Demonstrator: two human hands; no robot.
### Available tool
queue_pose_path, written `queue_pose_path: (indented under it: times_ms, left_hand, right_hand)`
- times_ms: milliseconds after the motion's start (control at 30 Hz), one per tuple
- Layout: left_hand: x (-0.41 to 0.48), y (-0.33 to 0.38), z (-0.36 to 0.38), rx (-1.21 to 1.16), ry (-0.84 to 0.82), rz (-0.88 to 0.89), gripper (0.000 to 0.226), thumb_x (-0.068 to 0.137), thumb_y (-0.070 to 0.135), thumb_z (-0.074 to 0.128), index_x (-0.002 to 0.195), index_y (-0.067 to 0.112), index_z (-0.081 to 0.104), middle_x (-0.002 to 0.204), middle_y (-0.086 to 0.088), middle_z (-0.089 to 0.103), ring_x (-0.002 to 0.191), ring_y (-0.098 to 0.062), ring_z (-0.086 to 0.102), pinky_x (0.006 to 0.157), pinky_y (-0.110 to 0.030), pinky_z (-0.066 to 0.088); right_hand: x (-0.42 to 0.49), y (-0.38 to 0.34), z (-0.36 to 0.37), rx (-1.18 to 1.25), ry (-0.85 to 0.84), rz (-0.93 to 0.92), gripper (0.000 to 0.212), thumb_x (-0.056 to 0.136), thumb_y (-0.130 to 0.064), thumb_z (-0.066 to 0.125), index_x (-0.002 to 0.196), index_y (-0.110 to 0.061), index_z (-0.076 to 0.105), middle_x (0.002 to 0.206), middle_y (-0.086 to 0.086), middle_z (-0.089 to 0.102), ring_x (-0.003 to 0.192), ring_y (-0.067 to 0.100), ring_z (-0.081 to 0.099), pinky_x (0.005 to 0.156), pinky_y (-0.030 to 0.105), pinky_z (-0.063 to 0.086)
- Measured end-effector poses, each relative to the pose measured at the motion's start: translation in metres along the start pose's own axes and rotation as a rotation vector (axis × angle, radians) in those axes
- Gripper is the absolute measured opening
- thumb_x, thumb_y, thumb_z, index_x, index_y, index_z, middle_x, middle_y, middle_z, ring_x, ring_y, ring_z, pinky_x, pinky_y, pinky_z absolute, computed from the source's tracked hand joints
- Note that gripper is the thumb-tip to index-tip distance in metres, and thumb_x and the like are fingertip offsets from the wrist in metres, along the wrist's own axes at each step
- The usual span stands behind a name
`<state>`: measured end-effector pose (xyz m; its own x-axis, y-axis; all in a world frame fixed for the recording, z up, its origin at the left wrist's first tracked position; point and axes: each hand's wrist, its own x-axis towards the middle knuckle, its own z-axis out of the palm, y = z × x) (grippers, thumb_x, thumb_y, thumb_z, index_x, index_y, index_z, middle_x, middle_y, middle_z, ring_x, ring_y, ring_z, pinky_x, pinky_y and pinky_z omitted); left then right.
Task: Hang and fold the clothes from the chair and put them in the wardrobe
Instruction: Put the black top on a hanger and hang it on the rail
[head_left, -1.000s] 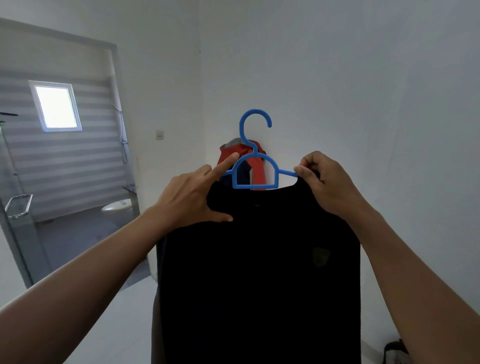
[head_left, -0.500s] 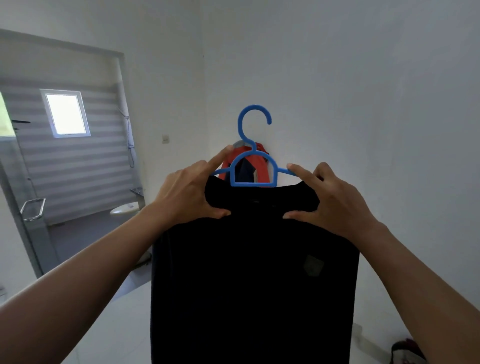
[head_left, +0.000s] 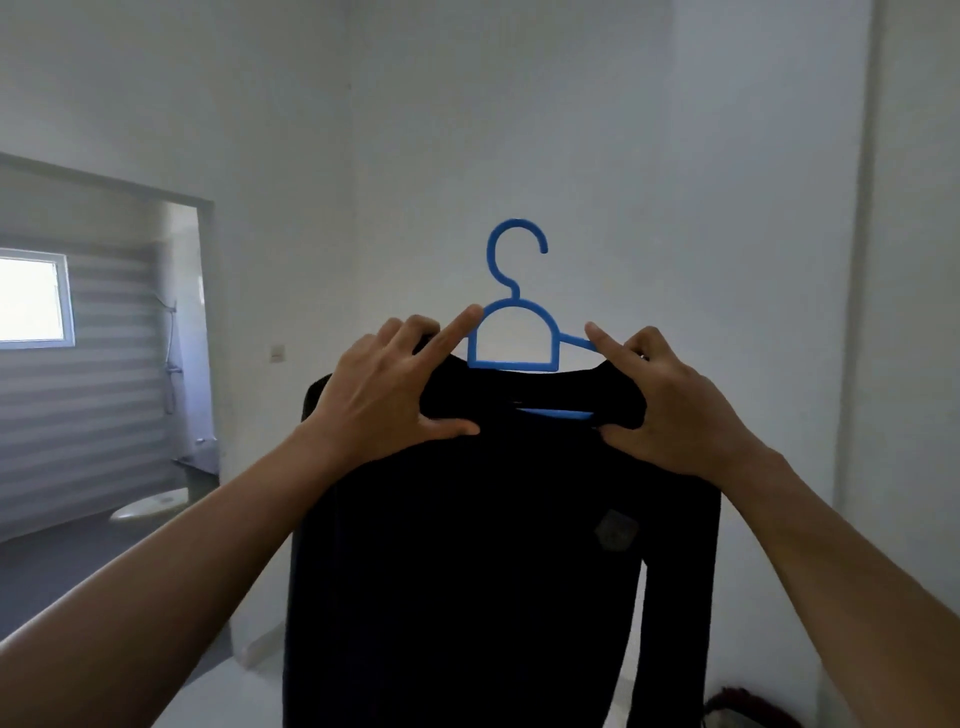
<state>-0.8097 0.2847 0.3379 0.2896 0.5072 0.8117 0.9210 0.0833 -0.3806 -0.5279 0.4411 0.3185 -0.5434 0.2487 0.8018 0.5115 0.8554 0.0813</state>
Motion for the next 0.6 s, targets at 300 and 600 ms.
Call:
queue_pose_path:
  times_ms: [300, 600]
  left_hand:
    - [-0.031, 0.056, -0.093, -0.125, 0.023, -0.094, 0.114, 0.076, 0.085, 0.042, 0.152, 0.001, 0.027, 0.12, -0.012, 0.059, 0.101, -0.027, 0.058, 0.078, -0.041, 0.054]
    - [0.008, 0.175, -0.148, -0.291, 0.095, 0.09, 0.109, 0.076, 0.09, 0.038, 0.158, 0.022, 0.012, 0.121, -0.006, 0.053, 0.096, -0.024, 0.056, 0.069, -0.039, 0.053]
  right_hand:
    - [-0.067, -0.08, -0.149, -0.232, 0.006, 0.107, 0.101, 0.063, -0.071, 0.077, 0.15, -0.036, 0.039, 0.095, -0.007, 0.042, 0.062, 0.016, 0.053, 0.058, 0.025, 0.046]
    - [-0.164, -0.094, -0.297, -0.459, -0.018, 0.305, 0.102, 0.062, -0.077, 0.071, 0.151, -0.046, 0.031, 0.096, -0.009, 0.039, 0.066, 0.016, 0.053, 0.063, 0.031, 0.049]
